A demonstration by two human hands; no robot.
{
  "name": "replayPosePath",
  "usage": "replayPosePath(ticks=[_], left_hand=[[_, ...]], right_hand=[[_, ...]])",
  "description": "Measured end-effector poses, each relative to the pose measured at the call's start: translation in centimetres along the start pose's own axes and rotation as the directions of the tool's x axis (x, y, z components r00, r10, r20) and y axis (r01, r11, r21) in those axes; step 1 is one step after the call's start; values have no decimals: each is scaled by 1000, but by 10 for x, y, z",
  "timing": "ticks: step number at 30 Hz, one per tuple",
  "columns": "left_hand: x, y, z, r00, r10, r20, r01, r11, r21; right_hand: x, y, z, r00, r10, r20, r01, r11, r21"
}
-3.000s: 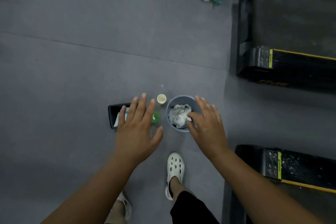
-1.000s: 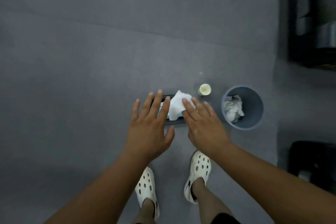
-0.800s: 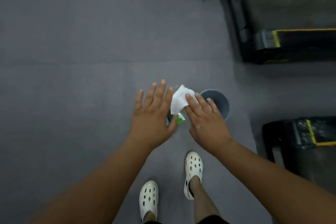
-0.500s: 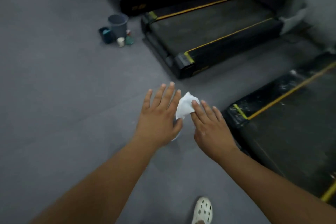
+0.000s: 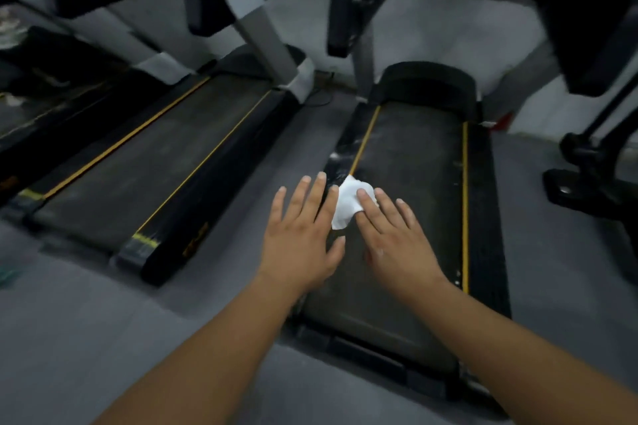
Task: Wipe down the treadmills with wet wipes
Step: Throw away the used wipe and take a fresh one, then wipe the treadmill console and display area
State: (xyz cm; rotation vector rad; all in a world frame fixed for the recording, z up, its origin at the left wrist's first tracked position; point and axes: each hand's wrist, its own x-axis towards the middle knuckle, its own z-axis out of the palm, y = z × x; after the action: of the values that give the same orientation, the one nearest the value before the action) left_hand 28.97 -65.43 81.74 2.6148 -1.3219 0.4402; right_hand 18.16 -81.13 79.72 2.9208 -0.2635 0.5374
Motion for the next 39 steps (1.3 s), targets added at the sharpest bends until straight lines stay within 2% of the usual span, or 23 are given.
replayPosePath(ticks=[7, 13, 17, 25, 32, 39], left_hand=[[165, 56, 27, 989, 142, -30, -142, 990, 7], [306, 64, 87, 970, 236, -61, -235, 972, 22], [432, 53, 115, 960, 267, -82, -266, 964, 15], [683, 16, 46, 947, 314, -70, -315, 949, -5], [814, 32, -18, 931, 355, -88, -360, 932, -35], [927, 58, -32, 940, 316, -132, -322, 946, -27]], right_hand=[[57, 143, 13, 988, 155, -2, -155, 988, -4], [128, 235, 65, 970, 244, 12, -243, 970, -25], [220, 310, 86, 960, 280, -17, -280, 959, -33], [437, 437, 23, 941, 339, -13, -339, 941, 10], [534, 518, -41, 937, 350, -19, -350, 937, 7], [613, 621, -59, 940, 332, -78, -331, 943, 28]])
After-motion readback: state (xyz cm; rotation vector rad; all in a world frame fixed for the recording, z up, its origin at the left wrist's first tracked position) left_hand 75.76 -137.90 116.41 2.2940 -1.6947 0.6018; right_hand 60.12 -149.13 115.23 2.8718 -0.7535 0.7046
